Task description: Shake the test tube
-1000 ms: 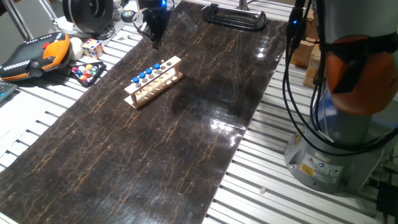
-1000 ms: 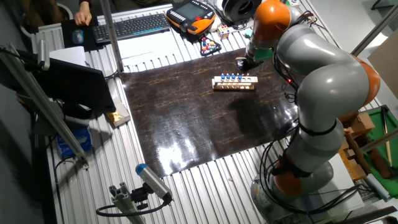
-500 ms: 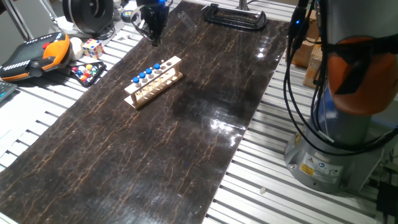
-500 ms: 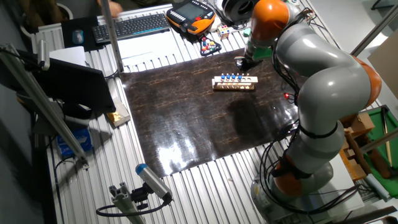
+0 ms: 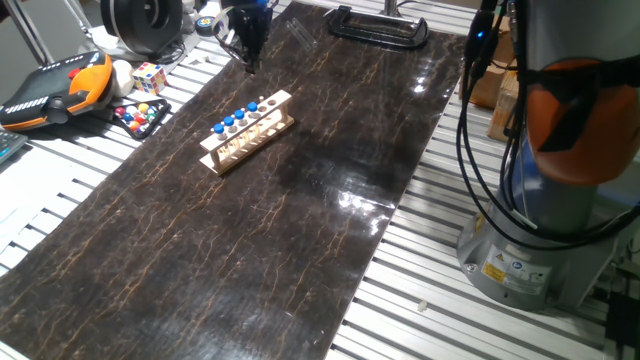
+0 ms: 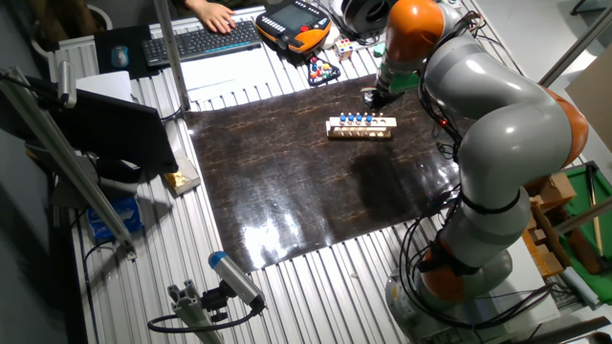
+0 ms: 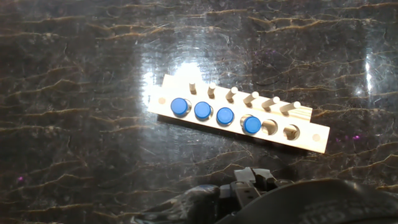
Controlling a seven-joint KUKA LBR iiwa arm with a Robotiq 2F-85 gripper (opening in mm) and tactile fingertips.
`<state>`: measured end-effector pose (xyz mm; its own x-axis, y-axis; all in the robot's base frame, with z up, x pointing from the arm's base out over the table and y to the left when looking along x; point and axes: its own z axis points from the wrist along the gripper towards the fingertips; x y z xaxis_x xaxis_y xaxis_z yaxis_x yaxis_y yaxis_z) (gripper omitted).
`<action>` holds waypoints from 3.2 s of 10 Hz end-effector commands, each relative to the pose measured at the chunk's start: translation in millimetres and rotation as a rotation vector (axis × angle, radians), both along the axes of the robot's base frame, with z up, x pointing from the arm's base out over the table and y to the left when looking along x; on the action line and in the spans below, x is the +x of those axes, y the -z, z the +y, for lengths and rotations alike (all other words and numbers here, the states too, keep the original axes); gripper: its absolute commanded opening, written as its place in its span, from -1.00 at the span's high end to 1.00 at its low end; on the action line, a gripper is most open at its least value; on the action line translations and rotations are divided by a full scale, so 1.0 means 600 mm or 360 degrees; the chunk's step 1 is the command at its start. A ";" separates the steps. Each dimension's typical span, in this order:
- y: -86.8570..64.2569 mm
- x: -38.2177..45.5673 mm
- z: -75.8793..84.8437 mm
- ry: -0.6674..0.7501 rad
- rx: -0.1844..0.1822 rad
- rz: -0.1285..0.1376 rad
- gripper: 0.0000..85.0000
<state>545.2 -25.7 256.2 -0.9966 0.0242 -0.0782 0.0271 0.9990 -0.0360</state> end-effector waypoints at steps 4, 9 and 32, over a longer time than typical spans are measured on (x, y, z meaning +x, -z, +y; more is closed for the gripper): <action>0.000 0.001 -0.001 0.0002 -0.0002 0.0002 0.98; 0.001 0.002 -0.001 0.0000 -0.0007 0.0003 0.98; -0.004 0.011 -0.016 -0.0021 -0.0026 0.0028 0.98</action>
<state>551.7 -35.0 258.3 -0.9981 0.0101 -0.0606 0.0133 0.9985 -0.0527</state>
